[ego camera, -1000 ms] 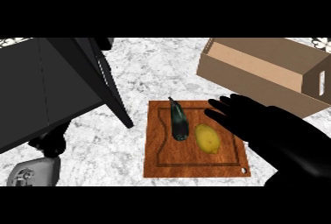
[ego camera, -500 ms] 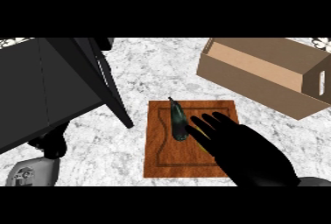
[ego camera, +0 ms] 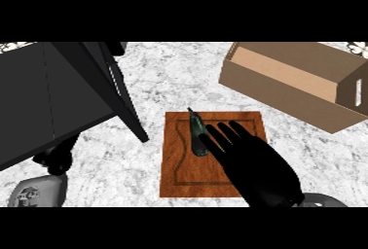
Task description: Pick the lemon from the cutting board and place it in the cardboard box
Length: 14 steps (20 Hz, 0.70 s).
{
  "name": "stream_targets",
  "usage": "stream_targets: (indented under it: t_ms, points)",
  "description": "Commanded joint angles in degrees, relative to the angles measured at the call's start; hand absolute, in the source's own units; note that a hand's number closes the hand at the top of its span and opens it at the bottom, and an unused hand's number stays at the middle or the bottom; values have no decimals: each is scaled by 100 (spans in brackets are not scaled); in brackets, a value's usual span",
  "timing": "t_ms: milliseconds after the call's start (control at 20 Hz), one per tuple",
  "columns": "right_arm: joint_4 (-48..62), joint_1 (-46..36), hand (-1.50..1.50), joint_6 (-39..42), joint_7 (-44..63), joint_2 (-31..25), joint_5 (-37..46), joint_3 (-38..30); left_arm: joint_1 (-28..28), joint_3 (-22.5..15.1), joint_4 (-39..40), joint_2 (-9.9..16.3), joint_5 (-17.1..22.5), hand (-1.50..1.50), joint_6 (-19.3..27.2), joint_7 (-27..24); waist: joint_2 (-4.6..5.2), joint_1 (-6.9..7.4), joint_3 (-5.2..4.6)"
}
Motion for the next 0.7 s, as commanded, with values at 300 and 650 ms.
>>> stream_targets:
  t_ms: [300,650]
  points:
    - [979,139,-150,-221,-982,84,1234,-68,-245,2,122,173,119,0,88,140,15,-27,20]
    - [1253,298,-150,-155,-1310,486,1484,-227,-272,-143,461,218,4,0,205,-166,18,-35,19]
